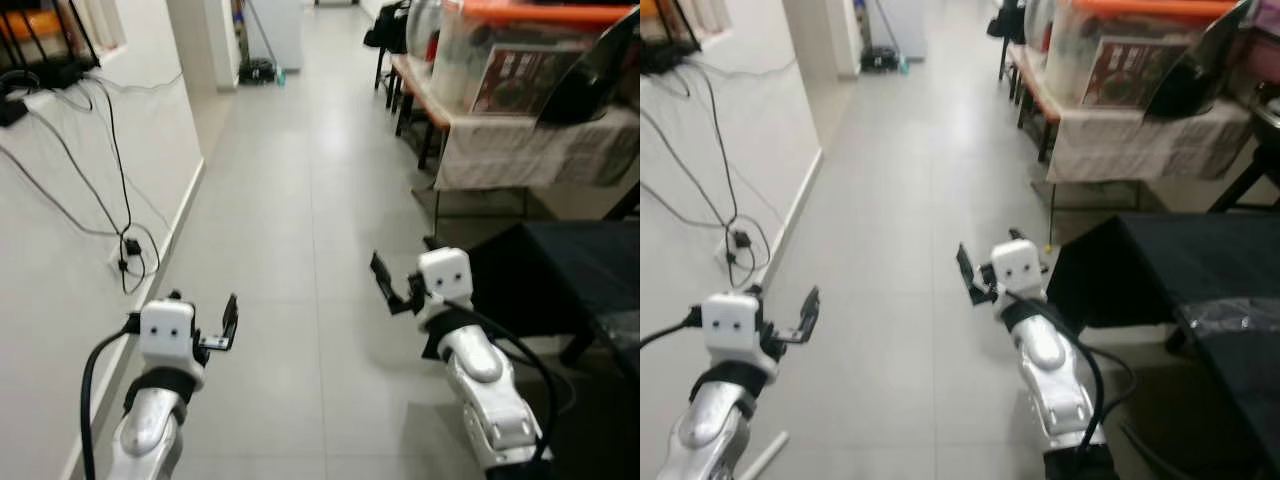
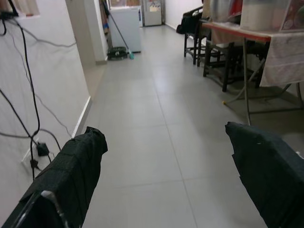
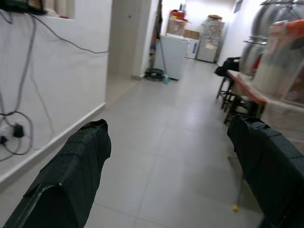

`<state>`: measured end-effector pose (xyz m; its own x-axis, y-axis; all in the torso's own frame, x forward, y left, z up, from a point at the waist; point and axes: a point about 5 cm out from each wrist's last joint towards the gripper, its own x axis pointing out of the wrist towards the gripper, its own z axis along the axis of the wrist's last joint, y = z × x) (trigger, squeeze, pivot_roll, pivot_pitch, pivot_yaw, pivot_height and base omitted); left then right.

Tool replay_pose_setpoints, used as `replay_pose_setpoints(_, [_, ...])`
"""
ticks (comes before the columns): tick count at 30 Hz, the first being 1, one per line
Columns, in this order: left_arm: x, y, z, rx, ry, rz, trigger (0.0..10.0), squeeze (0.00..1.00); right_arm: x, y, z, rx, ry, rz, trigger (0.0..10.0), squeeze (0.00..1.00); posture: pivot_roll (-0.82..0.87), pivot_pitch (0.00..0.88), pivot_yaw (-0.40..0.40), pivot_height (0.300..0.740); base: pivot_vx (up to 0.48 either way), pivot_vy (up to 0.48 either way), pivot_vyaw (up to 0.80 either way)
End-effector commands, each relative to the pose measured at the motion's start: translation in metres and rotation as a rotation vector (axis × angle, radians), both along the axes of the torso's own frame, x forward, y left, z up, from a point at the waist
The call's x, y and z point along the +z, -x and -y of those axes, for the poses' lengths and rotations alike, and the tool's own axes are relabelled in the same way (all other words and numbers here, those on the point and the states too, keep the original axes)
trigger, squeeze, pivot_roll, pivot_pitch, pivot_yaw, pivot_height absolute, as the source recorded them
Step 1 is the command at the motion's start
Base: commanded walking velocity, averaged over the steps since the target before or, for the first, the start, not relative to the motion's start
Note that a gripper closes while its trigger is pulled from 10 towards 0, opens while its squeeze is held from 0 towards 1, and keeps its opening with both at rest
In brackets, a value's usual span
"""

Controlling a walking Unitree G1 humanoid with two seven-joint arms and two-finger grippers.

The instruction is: Building children table

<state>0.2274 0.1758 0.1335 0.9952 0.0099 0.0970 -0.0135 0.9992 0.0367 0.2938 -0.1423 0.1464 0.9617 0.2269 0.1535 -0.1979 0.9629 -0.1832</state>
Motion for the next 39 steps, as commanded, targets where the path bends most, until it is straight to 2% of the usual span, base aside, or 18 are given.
replay_pose_setpoints(1, [-0.0038,0.0017,-0.0009,-0.004,0.003,-0.023,10.0,0.00,-0.0032,0.0002,-0.0014,0.006,-0.013,-0.014,10.0,0.00,0.05,0.000,-0.031,0.740,0.000,0.480,0.00])
replay_pose_setpoints(16, [-0.0037,0.0013,0.0005,-0.012,-0.001,-0.022,10.0,0.00,-0.0036,-0.0009,0.0011,-0.003,-0.016,-0.019,10.0,0.00,0.05,0.000,-0.032,0.740,0.000,0.460,0.00])
replay_pose_setpoints(20, [-0.0033,0.0008,-0.0001,-0.012,-0.014,-0.018,10.0,0.00,-0.0037,-0.0014,0.0014,-0.004,-0.016,-0.019,10.0,0.00,0.05,0.000,-0.034,0.740,0.000,0.000,0.00])
replay_pose_setpoints(29, [0.0013,0.0009,0.0008,-0.012,0.029,0.023,10.0,0.00,-0.0037,-0.0019,0.0021,-0.002,-0.012,-0.019,10.0,0.00,0.04,0.000,-0.036,0.740,0.000,0.000,0.00])
replay_pose_setpoints(39, [0.0027,-0.0017,0.0027,-0.020,0.040,0.030,10.0,0.00,-0.0031,-0.0032,0.0021,-0.001,-0.012,-0.015,10.0,0.00,0.04,0.000,-0.037,0.740,0.454,0.000,0.00])
